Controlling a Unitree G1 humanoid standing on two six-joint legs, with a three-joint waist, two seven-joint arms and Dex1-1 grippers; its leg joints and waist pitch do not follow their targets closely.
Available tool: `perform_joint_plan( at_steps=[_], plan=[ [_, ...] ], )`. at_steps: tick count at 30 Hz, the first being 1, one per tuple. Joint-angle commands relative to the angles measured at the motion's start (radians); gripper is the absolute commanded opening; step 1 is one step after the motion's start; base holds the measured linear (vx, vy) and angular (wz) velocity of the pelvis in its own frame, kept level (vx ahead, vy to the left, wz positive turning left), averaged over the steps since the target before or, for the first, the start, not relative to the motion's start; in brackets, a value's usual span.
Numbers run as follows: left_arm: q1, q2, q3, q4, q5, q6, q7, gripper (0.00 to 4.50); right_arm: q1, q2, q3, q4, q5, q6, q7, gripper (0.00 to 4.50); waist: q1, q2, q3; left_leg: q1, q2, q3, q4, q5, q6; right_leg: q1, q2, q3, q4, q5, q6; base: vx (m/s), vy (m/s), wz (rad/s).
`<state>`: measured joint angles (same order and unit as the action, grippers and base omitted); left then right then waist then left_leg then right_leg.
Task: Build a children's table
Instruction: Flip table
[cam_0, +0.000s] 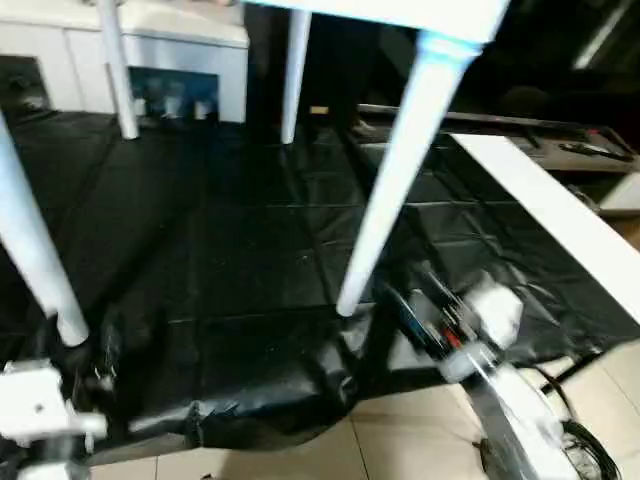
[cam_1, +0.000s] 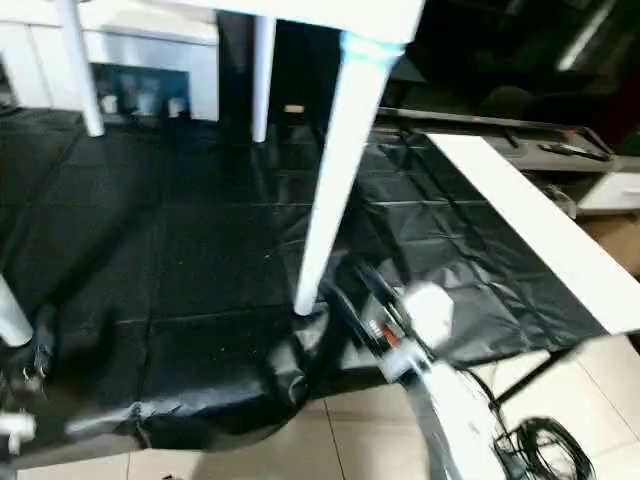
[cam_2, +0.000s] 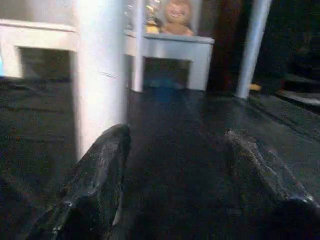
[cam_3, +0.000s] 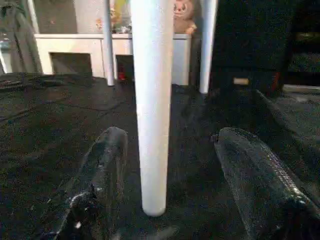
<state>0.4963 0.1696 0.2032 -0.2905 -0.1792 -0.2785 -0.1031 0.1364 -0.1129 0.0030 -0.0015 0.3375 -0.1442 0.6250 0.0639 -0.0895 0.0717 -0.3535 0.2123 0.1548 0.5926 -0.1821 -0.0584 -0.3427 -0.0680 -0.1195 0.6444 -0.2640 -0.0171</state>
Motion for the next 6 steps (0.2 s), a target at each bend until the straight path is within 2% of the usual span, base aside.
perform_joint_plan(
  at_steps=[1,2,3,4,5,6],
  plan=[
    [0.018,-0.010,-0.026,-0.039,0.010,0.044,-0.009,3.29,-0.006,-0.014,-0.026,-0.024,-0.008,0.072,-0.044,3.03,0.101,0.009,-0.023,-0.111,0.036,0.097,-0.187,-0.784,-0.061,0.075,0.007,0.097,0.159,-0.492,0.024,0.032,-0.132,0.10],
    [0.018,-0.013,-0.029,-0.052,0.011,0.056,-0.004,3.29,-0.006,-0.014,-0.030,-0.027,-0.005,0.097,-0.058,3.03,0.076,-0.075,-0.009,0.084,-0.019,0.014,0.145,-0.323,-0.081,-0.160,-0.105,0.149,-0.179,-1.170,0.149,0.032,-0.132,0.10],
    [0.012,-0.017,-0.034,-0.062,0.031,0.069,0.006,3.29,-0.012,-0.014,-0.032,-0.025,0.000,0.120,-0.071,3.03,0.092,-0.018,-0.025,-0.031,-0.049,-0.060,0.113,-0.073,0.004,-0.018,-0.144,0.246,-0.162,-0.991,0.054,0.113,-0.144,-0.06],
    [0.009,-0.016,-0.043,-0.073,0.058,0.091,0.013,3.29,-0.016,-0.017,-0.030,-0.030,0.004,0.139,-0.081,3.03,0.101,0.014,-0.003,-0.026,-0.027,-0.066,0.100,-0.086,-0.014,-0.027,-0.161,0.220,-0.158,-0.917,0.022,0.000,0.000,0.00],
    [0.010,-0.011,-0.050,-0.079,0.087,0.108,0.019,3.29,-0.017,-0.019,-0.027,-0.037,0.006,0.148,-0.086,3.03,0.114,0.023,-0.020,0.021,0.005,-0.060,0.027,-0.211,-0.059,-0.047,-0.092,0.182,-0.106,-0.690,-0.025,0.000,0.000,0.00],
    [0.016,-0.002,-0.064,-0.087,0.122,0.129,0.020,3.29,-0.017,-0.022,-0.022,-0.043,0.007,0.157,-0.087,3.03,0.113,0.026,-0.027,0.031,0.015,-0.049,-0.027,-0.388,-0.061,-0.042,-0.045,0.153,-0.073,-0.501,-0.068,0.000,0.000,0.00]
  ],
)
